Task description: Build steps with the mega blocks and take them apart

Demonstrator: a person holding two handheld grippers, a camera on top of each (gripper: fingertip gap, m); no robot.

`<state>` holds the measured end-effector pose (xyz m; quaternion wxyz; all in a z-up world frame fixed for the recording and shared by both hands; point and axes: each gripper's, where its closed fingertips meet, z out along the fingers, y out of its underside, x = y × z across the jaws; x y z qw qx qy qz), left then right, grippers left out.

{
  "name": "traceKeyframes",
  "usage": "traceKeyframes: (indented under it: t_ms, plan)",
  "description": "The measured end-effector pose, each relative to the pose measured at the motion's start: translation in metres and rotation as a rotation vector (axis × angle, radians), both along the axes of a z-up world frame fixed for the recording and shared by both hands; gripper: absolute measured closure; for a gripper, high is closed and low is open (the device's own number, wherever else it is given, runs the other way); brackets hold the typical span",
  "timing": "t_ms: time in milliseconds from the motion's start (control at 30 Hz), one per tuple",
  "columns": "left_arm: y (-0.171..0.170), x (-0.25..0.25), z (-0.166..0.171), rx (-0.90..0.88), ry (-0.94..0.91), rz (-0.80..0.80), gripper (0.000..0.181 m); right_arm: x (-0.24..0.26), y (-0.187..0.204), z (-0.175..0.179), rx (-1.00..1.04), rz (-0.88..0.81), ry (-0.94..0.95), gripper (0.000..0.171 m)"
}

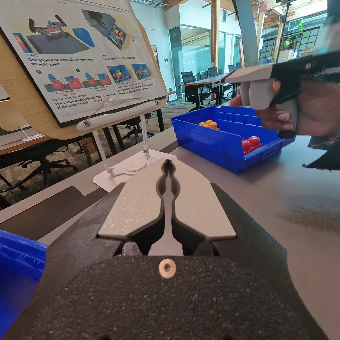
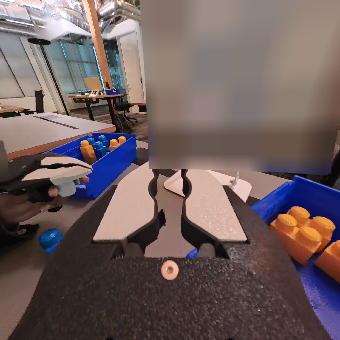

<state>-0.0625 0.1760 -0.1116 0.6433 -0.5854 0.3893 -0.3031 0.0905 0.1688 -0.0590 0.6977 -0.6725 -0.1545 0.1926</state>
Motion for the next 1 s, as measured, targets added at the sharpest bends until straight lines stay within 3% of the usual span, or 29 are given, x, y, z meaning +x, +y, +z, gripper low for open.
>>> traceKeyframes:
  t_ms: [400,700,833,1000]
  plan:
    - [0.009,-0.016,0.004,0.005,-0.019,0.054,0.181,-0.028,-0.002,-0.039,0.013,0.05,-0.036,0.153]
    - [0.012,-0.026,-0.003,-0.01,0.012,0.041,0.181,-0.056,-0.01,-0.049,0.015,0.134,-0.096,0.163]
    - [-0.027,-0.016,-0.02,-0.134,0.17,-0.274,0.18,-0.06,-0.011,-0.051,0.008,0.15,-0.096,0.163]
    - [-0.072,-0.029,-0.059,-0.286,0.444,-0.5,0.146,-0.062,-0.008,-0.056,-0.013,0.166,-0.077,0.162]
